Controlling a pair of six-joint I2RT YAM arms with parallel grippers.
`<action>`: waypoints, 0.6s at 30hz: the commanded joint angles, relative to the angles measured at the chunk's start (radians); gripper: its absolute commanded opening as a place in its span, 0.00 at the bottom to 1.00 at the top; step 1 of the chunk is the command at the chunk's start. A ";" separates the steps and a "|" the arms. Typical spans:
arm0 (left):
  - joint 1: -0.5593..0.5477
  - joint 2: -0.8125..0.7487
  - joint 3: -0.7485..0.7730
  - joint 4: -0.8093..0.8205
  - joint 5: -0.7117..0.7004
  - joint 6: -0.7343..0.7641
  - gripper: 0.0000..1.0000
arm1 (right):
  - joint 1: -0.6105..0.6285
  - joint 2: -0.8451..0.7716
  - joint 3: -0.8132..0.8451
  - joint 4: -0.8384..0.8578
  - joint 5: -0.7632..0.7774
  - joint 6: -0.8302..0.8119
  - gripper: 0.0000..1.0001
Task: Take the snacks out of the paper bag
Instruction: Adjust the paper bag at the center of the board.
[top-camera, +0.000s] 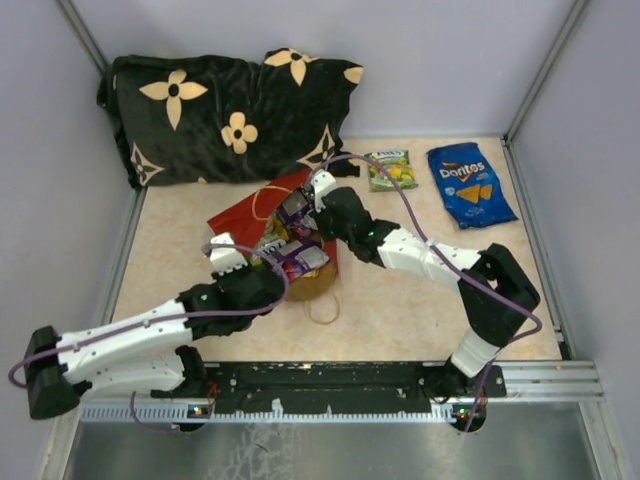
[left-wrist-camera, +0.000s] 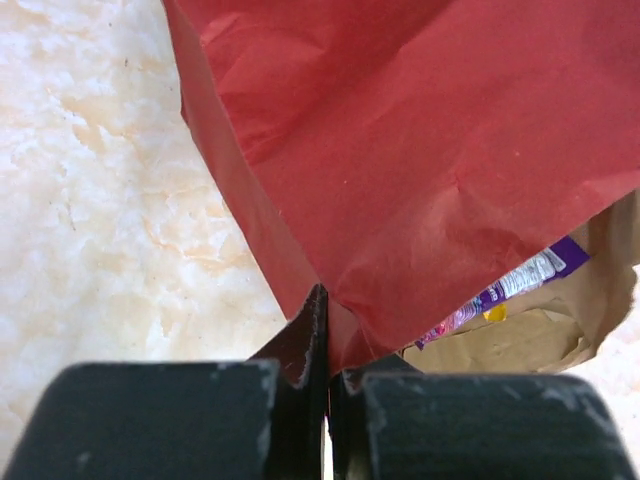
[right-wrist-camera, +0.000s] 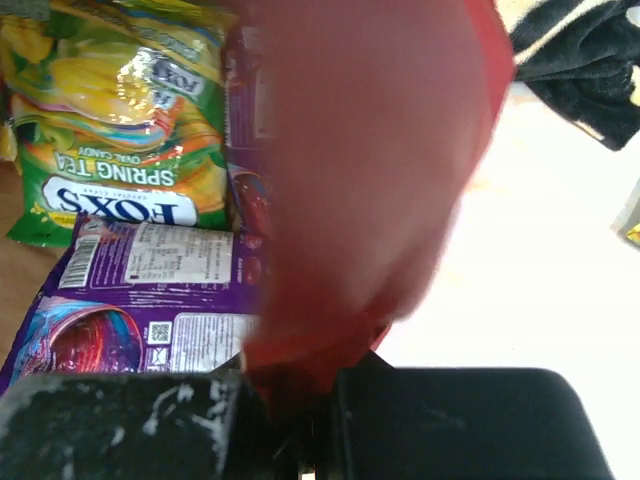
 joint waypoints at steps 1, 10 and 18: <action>-0.071 0.158 0.138 -0.297 -0.173 -0.364 0.00 | -0.093 0.023 0.071 -0.019 -0.110 -0.063 0.00; -0.262 0.137 0.246 0.125 -0.096 0.452 1.00 | -0.308 -0.005 0.045 -0.012 -0.236 -0.108 0.00; -0.278 -0.125 0.230 0.502 0.384 1.072 1.00 | -0.390 0.135 0.154 0.037 -0.416 -0.148 0.00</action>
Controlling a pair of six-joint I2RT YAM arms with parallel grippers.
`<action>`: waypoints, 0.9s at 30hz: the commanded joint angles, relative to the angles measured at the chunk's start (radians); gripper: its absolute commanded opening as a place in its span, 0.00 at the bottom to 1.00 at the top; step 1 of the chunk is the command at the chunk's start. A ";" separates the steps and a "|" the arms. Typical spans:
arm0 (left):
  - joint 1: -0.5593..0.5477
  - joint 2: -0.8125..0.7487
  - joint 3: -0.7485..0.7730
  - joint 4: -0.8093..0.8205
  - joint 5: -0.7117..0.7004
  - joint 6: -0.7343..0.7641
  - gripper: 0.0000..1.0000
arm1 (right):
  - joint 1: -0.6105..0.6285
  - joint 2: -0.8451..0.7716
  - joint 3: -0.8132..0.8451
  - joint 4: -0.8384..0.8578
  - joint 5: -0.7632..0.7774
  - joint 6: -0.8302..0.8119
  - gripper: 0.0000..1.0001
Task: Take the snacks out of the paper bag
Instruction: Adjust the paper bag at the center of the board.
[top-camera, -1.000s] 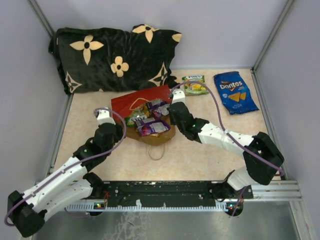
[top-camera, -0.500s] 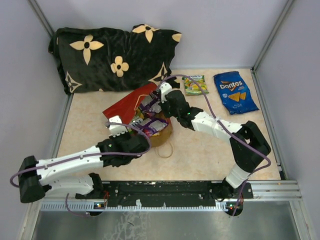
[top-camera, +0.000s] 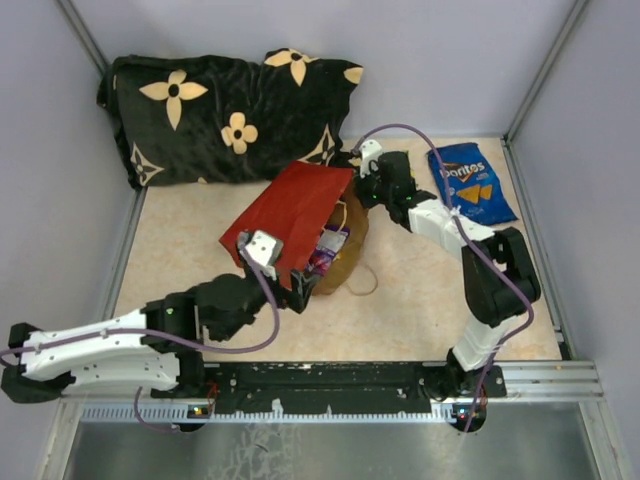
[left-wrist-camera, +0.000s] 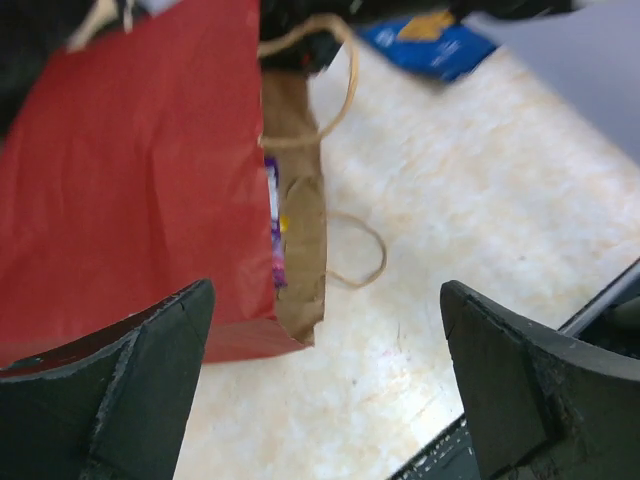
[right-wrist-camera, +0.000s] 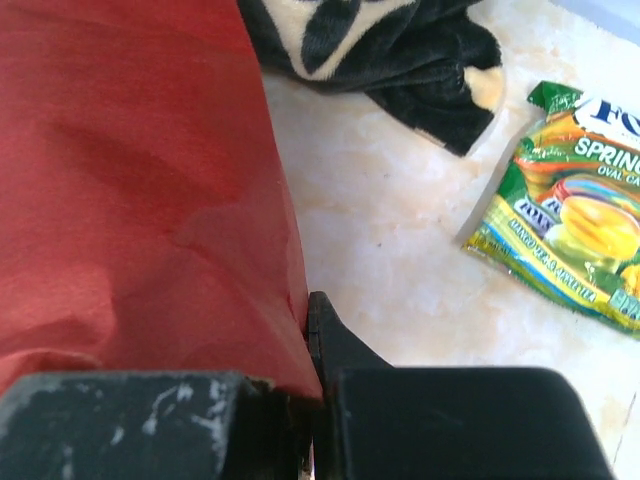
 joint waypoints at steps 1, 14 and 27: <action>0.008 -0.085 0.076 0.157 0.128 0.376 1.00 | -0.023 0.078 0.098 0.033 -0.113 -0.045 0.00; 0.629 0.056 0.107 -0.029 0.427 0.161 1.00 | 0.072 0.280 0.343 -0.044 -0.197 -0.055 0.29; 1.145 0.338 0.016 0.297 0.882 0.106 0.99 | -0.299 -0.304 -0.166 0.055 -0.050 0.655 0.94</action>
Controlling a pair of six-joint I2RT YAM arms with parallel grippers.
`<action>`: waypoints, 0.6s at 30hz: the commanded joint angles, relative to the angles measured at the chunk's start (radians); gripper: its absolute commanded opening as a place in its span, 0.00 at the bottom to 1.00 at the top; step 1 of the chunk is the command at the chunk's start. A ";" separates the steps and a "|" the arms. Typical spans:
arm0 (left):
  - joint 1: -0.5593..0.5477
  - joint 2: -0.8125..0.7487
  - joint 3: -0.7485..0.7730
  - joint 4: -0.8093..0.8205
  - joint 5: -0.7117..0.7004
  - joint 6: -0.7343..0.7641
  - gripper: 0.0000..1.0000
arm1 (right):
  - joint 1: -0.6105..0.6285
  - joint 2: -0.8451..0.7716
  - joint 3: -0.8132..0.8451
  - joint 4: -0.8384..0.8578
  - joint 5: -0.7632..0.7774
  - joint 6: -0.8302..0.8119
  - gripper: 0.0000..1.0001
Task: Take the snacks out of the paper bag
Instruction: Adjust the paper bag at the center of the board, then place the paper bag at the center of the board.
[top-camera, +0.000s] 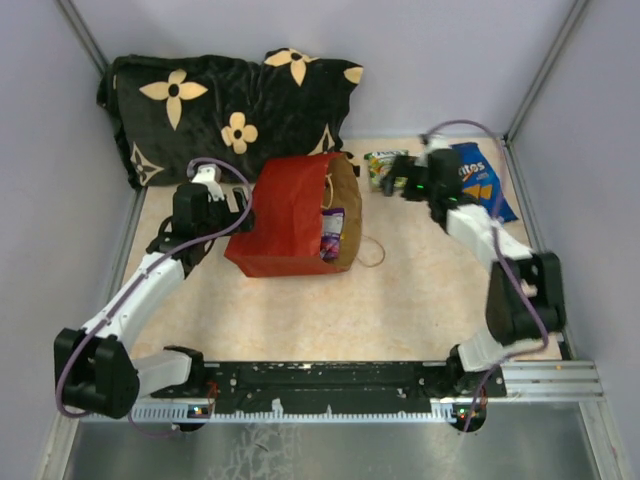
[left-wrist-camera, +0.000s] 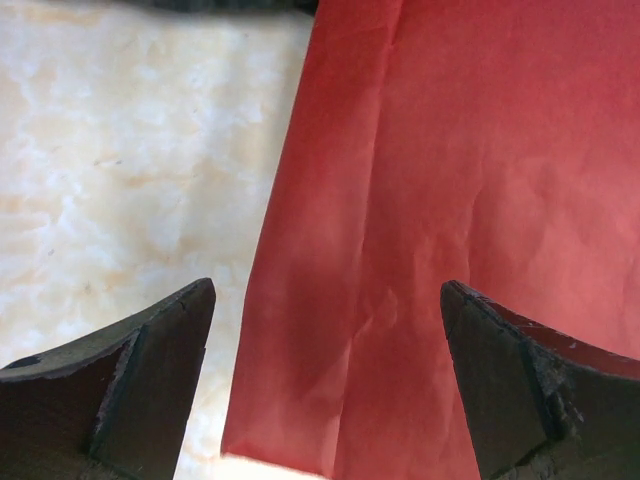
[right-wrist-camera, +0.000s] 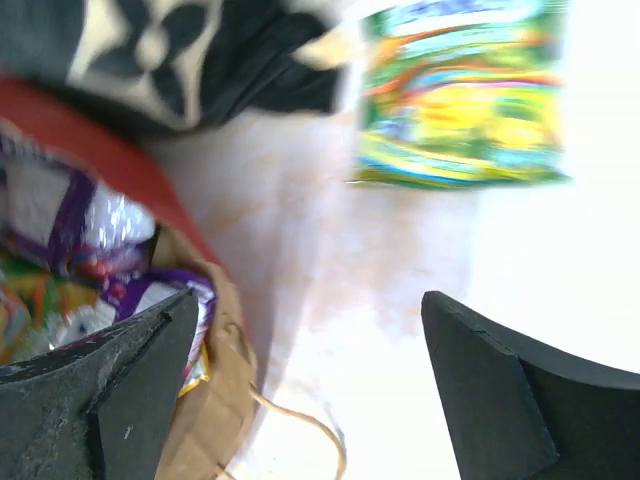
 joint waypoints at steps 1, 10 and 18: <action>0.079 0.111 0.049 0.203 0.231 0.017 0.99 | -0.160 -0.317 -0.231 0.152 -0.070 0.398 0.94; 0.176 0.369 0.169 0.198 0.463 0.095 0.95 | 0.043 -0.550 -0.350 0.234 -0.269 0.518 0.92; 0.240 0.434 0.162 0.204 0.580 0.097 0.76 | 0.206 -0.388 -0.264 0.165 -0.158 0.472 0.90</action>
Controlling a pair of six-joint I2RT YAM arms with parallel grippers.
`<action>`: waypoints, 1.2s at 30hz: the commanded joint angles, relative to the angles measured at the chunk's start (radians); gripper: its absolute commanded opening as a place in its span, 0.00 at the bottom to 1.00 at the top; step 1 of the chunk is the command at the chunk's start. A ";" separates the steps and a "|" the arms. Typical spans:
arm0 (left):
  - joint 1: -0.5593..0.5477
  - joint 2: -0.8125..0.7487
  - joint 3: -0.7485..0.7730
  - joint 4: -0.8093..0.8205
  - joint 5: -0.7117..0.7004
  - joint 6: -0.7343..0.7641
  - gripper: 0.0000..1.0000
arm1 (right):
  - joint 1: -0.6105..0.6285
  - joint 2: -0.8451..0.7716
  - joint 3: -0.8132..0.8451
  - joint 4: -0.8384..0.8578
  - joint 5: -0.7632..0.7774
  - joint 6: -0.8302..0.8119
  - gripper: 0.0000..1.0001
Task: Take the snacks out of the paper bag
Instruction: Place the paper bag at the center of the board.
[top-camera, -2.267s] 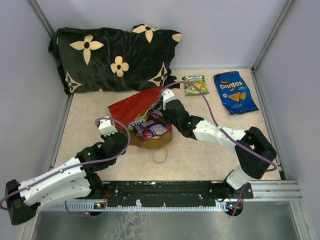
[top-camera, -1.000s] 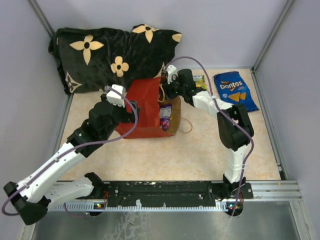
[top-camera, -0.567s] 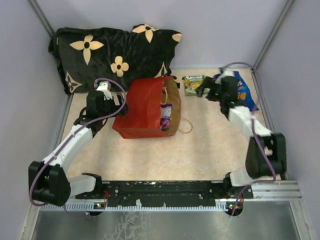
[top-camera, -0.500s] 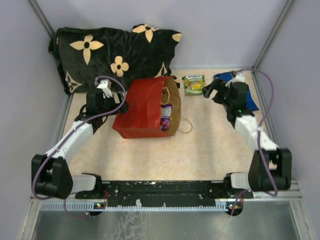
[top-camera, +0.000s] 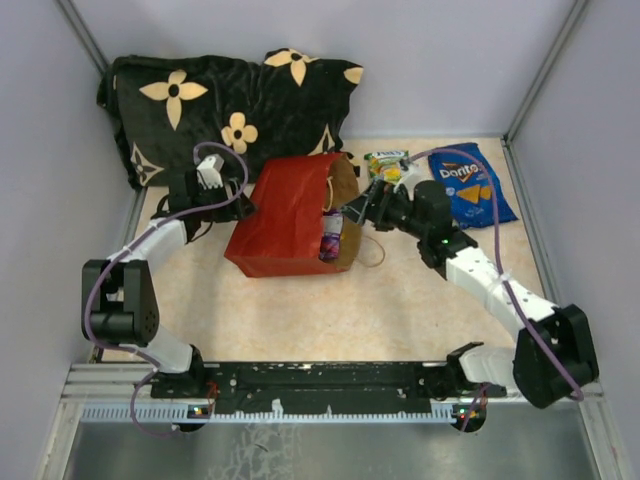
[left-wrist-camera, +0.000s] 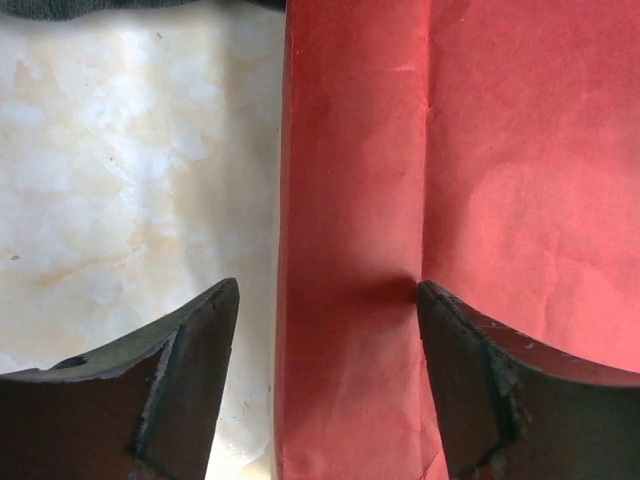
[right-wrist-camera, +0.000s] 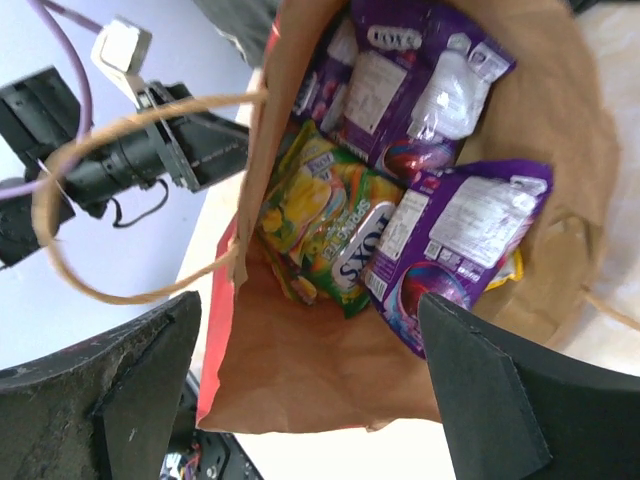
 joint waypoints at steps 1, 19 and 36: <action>0.026 0.025 0.018 0.022 0.094 0.015 0.76 | 0.092 0.090 0.077 0.010 0.043 -0.001 0.89; 0.170 0.163 -0.053 0.223 0.485 -0.099 0.45 | 0.123 0.068 0.091 -0.092 0.068 -0.092 0.89; 0.273 0.137 -0.071 0.212 0.417 -0.156 0.00 | 0.085 0.019 0.072 -0.137 0.061 -0.127 0.89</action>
